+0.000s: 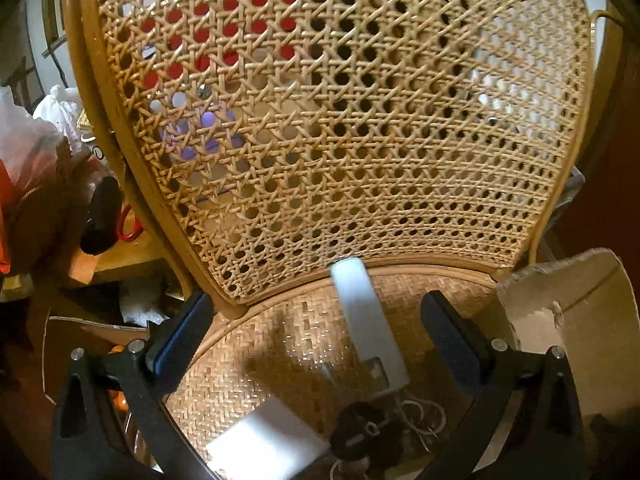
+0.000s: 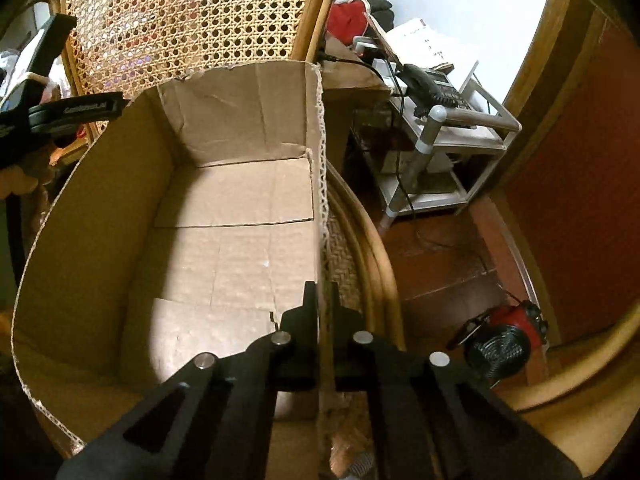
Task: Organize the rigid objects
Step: 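Lower the right tool onto the cardboard box wall and clamp it, then grasp the white cylindrical power bank with the left tool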
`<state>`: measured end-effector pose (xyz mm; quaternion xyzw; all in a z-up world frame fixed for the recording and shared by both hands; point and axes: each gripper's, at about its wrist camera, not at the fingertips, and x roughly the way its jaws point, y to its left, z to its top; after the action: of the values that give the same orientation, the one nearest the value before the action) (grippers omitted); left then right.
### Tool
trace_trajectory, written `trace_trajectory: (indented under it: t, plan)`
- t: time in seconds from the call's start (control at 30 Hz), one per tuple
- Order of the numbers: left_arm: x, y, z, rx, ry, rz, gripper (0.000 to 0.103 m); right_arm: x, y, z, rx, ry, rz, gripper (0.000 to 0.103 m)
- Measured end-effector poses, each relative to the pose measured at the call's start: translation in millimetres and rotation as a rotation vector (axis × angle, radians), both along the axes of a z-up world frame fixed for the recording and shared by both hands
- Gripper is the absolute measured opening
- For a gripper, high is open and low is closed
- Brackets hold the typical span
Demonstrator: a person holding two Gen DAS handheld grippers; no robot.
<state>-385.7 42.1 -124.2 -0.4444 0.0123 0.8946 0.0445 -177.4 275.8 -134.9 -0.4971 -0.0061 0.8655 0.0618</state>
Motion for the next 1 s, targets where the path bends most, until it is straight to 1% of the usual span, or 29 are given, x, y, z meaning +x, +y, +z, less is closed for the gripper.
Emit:
trace_trajectory:
  t: [0.07,0.13,0.17,0.27,0.33,0.37,0.43,0.5,0.53,0.6,0.63,0.67,0.77,0.8,0.87,0.93,1.0]
  plan:
    - [-7,-3,-2,0.007,-0.017,0.019,0.103,-1,2,-1,-0.005,-0.001,-0.004,0.004]
    - [-11,-9,-1,-0.030,-0.011,0.047,0.101,0,2,-2,-0.010,-0.001,-0.004,0.004]
    - [-12,-10,-3,-0.041,-0.017,0.044,0.101,-1,2,-2,-0.010,-0.004,-0.003,0.004]
    - [-19,-10,-19,-0.043,-0.079,0.013,0.100,-1,3,-3,-0.014,0.000,-0.003,0.004]
    - [-22,-8,-28,-0.004,-0.123,-0.017,0.099,-1,4,-2,-0.024,0.002,-0.005,0.004]
    - [-24,-6,-30,0.001,-0.127,-0.028,0.099,0,4,-2,-0.024,0.002,-0.006,0.004]
    - [-26,1,-31,-0.021,-0.131,-0.059,0.099,1,5,-3,-0.020,-0.003,-0.008,0.004]
    - [-30,10,-39,-0.058,-0.183,-0.095,0.099,2,5,-3,-0.018,-0.007,-0.009,0.004]
    - [-34,13,-49,-0.069,-0.241,-0.110,0.097,2,6,-3,-0.017,-0.009,-0.010,0.005]
    - [-40,14,-63,-0.025,-0.305,-0.132,0.092,2,6,-3,-0.016,-0.011,-0.012,0.005]
    - [-42,13,-67,-0.027,-0.308,-0.129,0.094,2,5,-3,-0.017,-0.011,-0.013,0.005]
    - [-43,13,-68,-0.032,-0.297,-0.131,0.095,2,5,-4,-0.016,-0.011,-0.013,0.005]
    - [-48,12,-70,-0.030,-0.303,-0.131,0.094,2,5,-4,-0.013,-0.012,-0.015,0.005]
    - [-48,13,-70,-0.032,-0.301,-0.133,0.092,2,5,-4,-0.012,-0.012,-0.014,0.005]
    - [-49,16,-61,-0.029,-0.290,-0.166,0.079,2,4,-4,-0.013,-0.010,-0.012,0.005]
    - [-49,19,-51,-0.012,-0.274,-0.198,0.031,1,4,-3,-0.022,-0.004,-0.006,0.005]
    - [-47,15,-43,-0.002,-0.254,-0.177,0.025,1,5,-2,-0.032,-0.003,-0.005,0.005]
